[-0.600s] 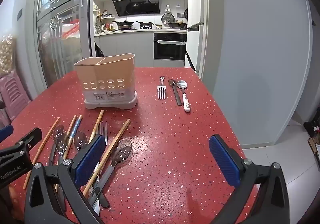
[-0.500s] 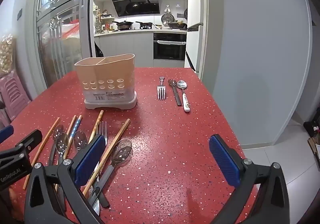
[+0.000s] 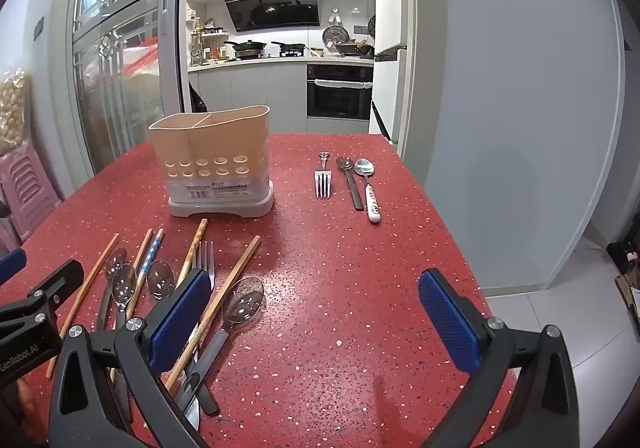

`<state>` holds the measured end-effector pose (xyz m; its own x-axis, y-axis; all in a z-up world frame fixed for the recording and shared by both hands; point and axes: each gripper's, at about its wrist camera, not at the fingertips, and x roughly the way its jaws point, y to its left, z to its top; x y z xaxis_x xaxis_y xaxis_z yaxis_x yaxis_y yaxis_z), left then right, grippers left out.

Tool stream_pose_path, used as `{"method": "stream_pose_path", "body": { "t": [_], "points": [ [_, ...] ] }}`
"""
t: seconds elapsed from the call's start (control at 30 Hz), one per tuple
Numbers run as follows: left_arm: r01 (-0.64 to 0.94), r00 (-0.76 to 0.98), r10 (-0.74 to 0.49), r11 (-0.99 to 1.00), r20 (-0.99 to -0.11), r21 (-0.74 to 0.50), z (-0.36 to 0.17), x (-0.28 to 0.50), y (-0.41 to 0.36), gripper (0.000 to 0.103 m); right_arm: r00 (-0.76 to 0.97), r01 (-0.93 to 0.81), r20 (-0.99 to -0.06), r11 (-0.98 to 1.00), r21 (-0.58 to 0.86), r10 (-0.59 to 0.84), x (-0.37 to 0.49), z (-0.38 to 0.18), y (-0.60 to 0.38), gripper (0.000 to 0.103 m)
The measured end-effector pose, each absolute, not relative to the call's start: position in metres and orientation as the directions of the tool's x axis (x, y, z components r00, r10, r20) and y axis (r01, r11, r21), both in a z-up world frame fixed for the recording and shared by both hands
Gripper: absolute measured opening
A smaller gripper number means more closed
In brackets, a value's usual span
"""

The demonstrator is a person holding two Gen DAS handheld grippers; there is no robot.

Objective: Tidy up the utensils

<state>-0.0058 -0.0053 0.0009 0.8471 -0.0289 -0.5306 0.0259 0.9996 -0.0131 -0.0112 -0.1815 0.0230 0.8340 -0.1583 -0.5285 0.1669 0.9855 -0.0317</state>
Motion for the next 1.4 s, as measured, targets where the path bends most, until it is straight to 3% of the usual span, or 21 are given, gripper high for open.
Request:
{"method": "stream_pose_path", "body": {
  "t": [1.4],
  "points": [
    [0.044,0.861,-0.034,0.999,-0.507,0.008,0.0073,-0.0087,-0.0102,0.103,0.837,0.157,-0.525,0.987,-0.038,-0.153,-0.0110,0.0231,-0.1756,0.103]
  ]
}}
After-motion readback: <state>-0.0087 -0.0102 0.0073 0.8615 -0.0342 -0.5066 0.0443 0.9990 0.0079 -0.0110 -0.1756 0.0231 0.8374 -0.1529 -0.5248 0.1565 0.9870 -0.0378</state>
